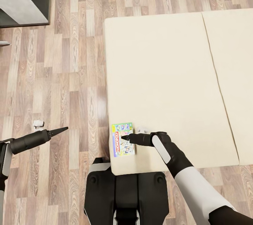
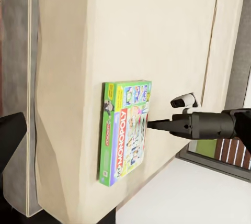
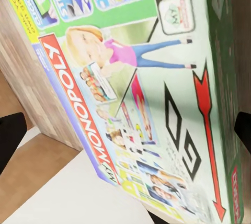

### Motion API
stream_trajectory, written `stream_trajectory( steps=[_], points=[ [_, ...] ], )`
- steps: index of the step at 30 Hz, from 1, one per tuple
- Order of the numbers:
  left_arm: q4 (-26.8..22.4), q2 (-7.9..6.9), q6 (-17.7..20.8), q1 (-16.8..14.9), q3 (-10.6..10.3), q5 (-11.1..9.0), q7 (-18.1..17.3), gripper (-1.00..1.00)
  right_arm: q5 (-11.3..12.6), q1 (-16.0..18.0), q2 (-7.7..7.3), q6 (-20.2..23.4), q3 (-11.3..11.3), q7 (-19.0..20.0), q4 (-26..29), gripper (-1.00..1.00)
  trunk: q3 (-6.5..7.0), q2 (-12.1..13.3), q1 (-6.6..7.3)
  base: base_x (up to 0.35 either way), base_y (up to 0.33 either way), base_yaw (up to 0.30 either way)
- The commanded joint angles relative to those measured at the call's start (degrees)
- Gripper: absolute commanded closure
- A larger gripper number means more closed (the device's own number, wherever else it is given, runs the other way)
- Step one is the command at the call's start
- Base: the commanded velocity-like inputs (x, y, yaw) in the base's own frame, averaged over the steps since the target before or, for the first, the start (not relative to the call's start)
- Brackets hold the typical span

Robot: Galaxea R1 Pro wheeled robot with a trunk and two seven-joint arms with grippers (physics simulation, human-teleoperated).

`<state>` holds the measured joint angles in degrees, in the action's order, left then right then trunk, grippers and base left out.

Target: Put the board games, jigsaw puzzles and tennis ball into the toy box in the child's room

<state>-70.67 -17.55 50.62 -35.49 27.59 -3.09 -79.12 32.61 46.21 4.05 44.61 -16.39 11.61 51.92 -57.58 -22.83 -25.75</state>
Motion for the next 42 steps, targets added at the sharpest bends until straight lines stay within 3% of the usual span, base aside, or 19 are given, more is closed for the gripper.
stream_trajectory(
  steps=[1,42],
  points=[
    [0.00,-0.02,0.59,-0.01,0.03,-0.08,-0.15,-1.00,-0.26,0.02,0.01,0.19,0.04,0.26,0.02,-1.00,-0.05,-0.09,-0.03,0.000,0.074,0.000],
    [0.00,0.06,0.54,-0.01,0.01,-0.08,-0.16,-1.00,-0.26,-0.02,-0.50,-0.13,0.12,0.36,0.02,-1.00,-0.05,-0.09,-0.03,0.000,0.044,0.000]
  ],
)
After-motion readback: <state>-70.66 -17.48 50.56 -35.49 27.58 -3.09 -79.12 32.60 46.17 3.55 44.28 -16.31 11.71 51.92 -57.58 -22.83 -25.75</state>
